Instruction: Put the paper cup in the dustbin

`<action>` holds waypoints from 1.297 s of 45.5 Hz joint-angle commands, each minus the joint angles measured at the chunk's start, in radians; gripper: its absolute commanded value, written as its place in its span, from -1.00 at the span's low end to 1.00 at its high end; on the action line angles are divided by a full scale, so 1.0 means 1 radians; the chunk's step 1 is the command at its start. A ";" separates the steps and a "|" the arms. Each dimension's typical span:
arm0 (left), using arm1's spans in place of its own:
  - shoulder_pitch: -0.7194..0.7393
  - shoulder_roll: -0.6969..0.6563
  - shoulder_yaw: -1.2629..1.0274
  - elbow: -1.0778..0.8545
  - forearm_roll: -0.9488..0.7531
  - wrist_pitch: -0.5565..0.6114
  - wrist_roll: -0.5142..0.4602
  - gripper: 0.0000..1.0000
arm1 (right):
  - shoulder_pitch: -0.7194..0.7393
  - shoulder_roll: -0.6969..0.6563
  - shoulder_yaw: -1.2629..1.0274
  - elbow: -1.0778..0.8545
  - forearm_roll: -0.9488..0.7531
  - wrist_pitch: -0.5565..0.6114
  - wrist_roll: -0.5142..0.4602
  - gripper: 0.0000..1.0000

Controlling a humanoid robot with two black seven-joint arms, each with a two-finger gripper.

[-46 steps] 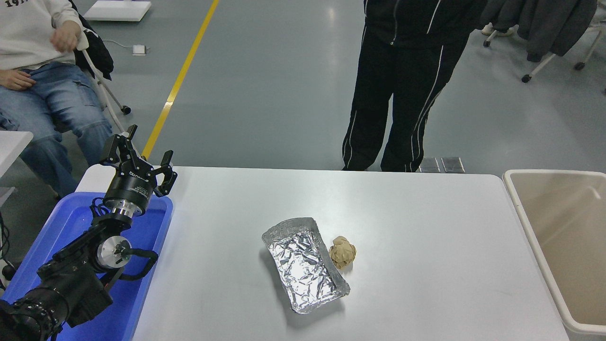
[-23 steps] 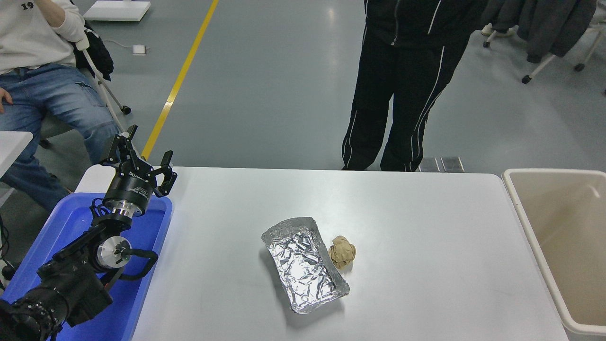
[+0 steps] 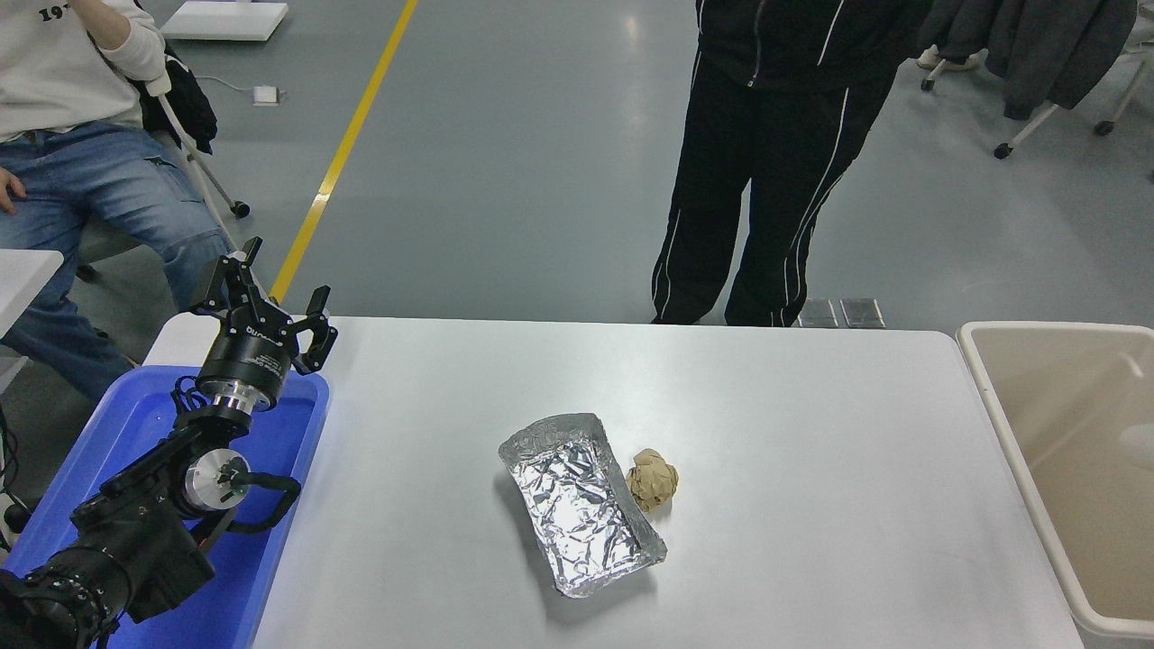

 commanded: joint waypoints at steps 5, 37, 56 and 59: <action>0.000 0.000 0.000 0.001 0.000 0.000 0.000 1.00 | -0.008 0.018 0.004 0.005 0.003 -0.112 0.004 0.87; 0.000 0.000 0.000 0.001 0.000 0.000 0.000 1.00 | 0.165 0.030 0.367 0.058 0.004 -0.104 0.008 0.99; 0.000 0.000 0.000 0.001 0.000 0.000 0.000 1.00 | 0.328 -0.077 0.700 0.462 0.001 -0.100 0.008 0.99; 0.000 0.000 0.000 0.001 0.000 0.000 0.000 1.00 | 0.310 -0.082 0.882 0.571 -0.015 -0.100 0.008 0.99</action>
